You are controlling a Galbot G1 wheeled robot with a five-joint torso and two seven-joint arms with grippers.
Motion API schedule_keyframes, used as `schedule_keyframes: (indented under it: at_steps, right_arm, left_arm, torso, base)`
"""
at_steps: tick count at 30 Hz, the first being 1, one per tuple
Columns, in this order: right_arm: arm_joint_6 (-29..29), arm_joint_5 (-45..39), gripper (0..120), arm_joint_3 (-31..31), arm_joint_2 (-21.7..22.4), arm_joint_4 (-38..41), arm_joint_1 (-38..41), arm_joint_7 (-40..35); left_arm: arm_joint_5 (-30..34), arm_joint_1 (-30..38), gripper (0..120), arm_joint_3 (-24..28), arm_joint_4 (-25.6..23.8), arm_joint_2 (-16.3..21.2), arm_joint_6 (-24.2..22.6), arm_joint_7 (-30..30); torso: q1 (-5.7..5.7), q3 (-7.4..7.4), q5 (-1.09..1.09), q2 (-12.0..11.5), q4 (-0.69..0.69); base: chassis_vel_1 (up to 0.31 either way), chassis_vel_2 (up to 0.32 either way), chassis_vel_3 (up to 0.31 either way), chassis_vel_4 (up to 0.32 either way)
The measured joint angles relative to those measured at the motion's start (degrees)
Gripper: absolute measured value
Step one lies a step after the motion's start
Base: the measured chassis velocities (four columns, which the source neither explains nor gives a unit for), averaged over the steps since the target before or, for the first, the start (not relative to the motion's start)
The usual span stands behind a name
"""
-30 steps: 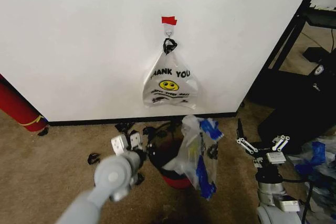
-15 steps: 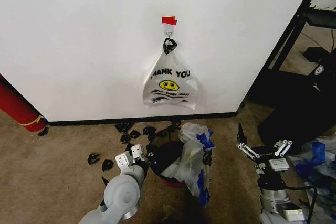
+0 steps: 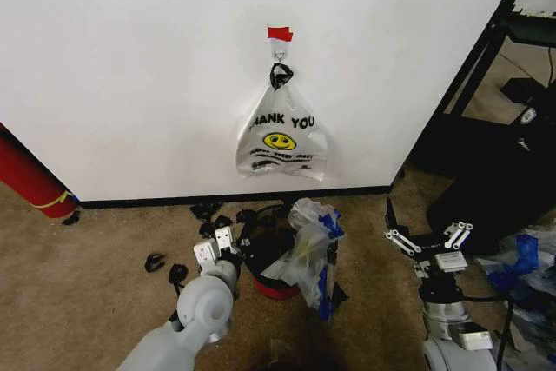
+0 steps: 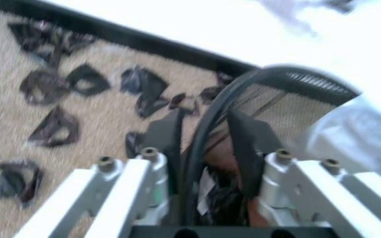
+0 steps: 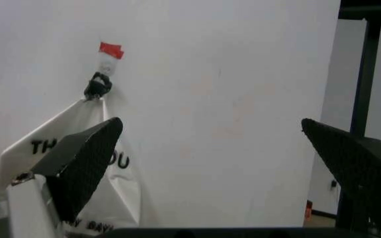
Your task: Pick up the garbage bag from the wall and place it over the trash bin.
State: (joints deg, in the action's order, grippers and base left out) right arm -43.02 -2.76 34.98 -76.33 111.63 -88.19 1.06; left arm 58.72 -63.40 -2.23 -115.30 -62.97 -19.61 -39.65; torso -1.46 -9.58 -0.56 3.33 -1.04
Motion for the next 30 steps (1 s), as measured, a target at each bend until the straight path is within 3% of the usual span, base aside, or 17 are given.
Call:
schedule_keyframes:
  at_steps: [6, 12, 16, 18, 21, 25, 30]
  right_arm:
    - [-0.08, -0.38, 100, -0.04, 0.31, -1.14, 0.53, 0.15]
    - [-0.08, -0.54, 100, 0.45, 1.22, -6.46, 3.23, 0.14]
    - [-0.11, 1.87, 100, 1.35, 2.05, -10.78, 5.18, 0.06]
    - [-0.18, 4.12, 100, 1.65, 2.11, -12.31, 6.14, -0.33]
    - [-0.16, 5.31, 100, 1.64, 2.01, -13.07, 6.68, -0.71]
    - [-0.08, 6.94, 100, 0.98, 0.77, -14.68, 7.66, -0.94]
    - [0.07, 8.09, 100, 0.22, -0.50, -15.42, 7.94, -0.96]
  left_arm:
    - [-1.03, 0.21, 53, 0.01, -4.15, 2.83, -0.41, 1.23]
    - [-7.97, -0.07, 80, 4.19, -15.50, 10.72, -1.35, 18.16]
    - [-10.83, 4.21, 91, 8.08, -16.55, 11.83, -3.64, 21.36]
    - [-12.14, 7.66, 99, 11.24, -15.71, 12.13, -5.49, 21.41]
    - [-12.31, 10.57, 100, 14.63, -14.74, 12.37, -7.12, 20.33]
    - [-10.64, 18.08, 100, 23.61, -12.84, 11.70, -12.55, 14.48]
    - [-6.73, 22.90, 100, 27.75, -11.33, 9.53, -16.56, 6.66]
  torso:
    - [0.00, 0.00, -0.01, 0.00, 0.00]
    - [0.00, 0.00, 0.01, 0.00, 0.02]
    - [0.00, 0.00, 0.01, 0.00, 0.00]
    - [0.00, 0.00, 0.01, 0.00, -0.01]
    - [0.00, 0.00, 0.00, 0.00, 0.01]
    - [0.00, 0.00, 0.01, 0.00, 0.00]
    - [0.00, 0.00, 0.00, 0.00, -0.01]
  base:
    - [0.000, 0.000, 0.000, 0.000]
    - [0.000, 0.000, 0.000, 0.000]
    - [0.000, 0.000, 0.000, 0.000]
    - [0.000, 0.000, 0.000, 0.000]
    - [0.000, 0.000, 0.000, 0.000]
    - [0.000, 0.000, 0.000, 0.000]
    - [0.000, 0.000, 0.000, 0.000]
